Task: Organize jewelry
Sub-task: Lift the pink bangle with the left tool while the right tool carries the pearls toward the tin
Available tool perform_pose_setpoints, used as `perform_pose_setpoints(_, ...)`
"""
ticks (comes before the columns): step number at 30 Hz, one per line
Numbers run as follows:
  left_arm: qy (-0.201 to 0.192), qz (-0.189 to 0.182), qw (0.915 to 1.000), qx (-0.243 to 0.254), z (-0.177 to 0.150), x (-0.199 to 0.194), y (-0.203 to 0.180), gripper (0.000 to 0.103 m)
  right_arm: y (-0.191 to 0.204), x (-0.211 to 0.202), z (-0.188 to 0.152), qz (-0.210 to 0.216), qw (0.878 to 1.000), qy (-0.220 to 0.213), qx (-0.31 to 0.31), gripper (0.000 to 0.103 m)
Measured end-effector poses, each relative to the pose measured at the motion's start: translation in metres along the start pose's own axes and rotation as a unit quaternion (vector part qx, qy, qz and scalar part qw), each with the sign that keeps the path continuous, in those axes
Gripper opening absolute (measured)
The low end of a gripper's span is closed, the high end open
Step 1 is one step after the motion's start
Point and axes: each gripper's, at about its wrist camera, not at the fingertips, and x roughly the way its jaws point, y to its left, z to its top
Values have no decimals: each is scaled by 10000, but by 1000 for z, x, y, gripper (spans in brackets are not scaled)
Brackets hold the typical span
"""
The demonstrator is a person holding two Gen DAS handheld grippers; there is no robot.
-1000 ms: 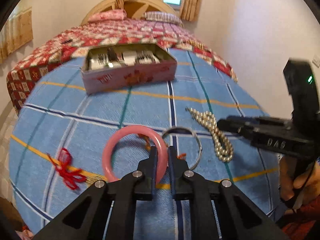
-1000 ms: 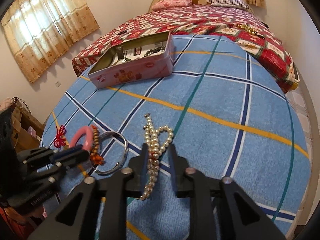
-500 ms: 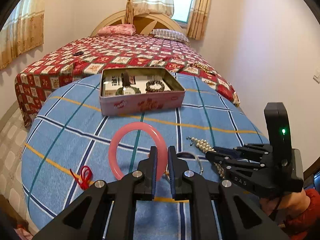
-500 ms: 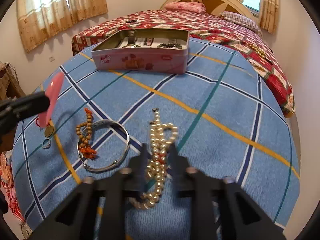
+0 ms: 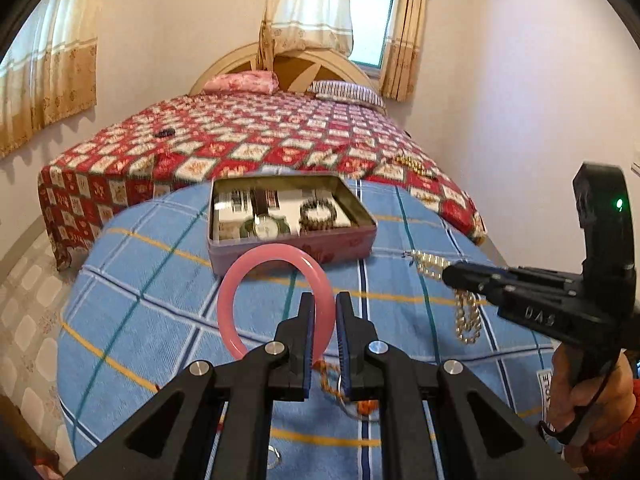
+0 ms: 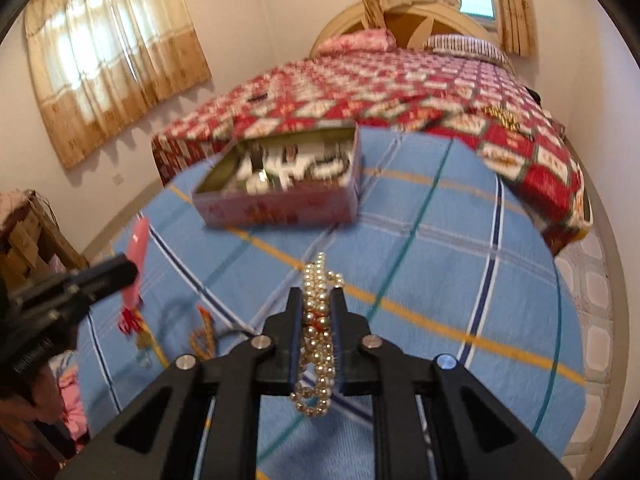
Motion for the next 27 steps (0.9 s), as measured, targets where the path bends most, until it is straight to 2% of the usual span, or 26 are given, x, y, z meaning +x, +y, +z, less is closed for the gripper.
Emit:
perform_pose_setpoints(8, -395, 40, 9991, 143, 39, 5, 5, 10, 5, -5, 50, 129, 9979, -641, -37, 16)
perform_pose_setpoints(15, -475, 121, 9981, 366, 80, 47, 10, 10, 5, 28, 85, 82, 9960, -885, -41, 16)
perform_pose_setpoints(20, -230, 226, 9984, 473, 98, 105, 18, 10, 2, 73, 102, -91, 9958, -902, -90, 16)
perform_pose_setpoints(27, 322, 181, 9986, 383, 100, 167, 29, 10, -6, 131, 102, -141, 9985, -518, -144, 16)
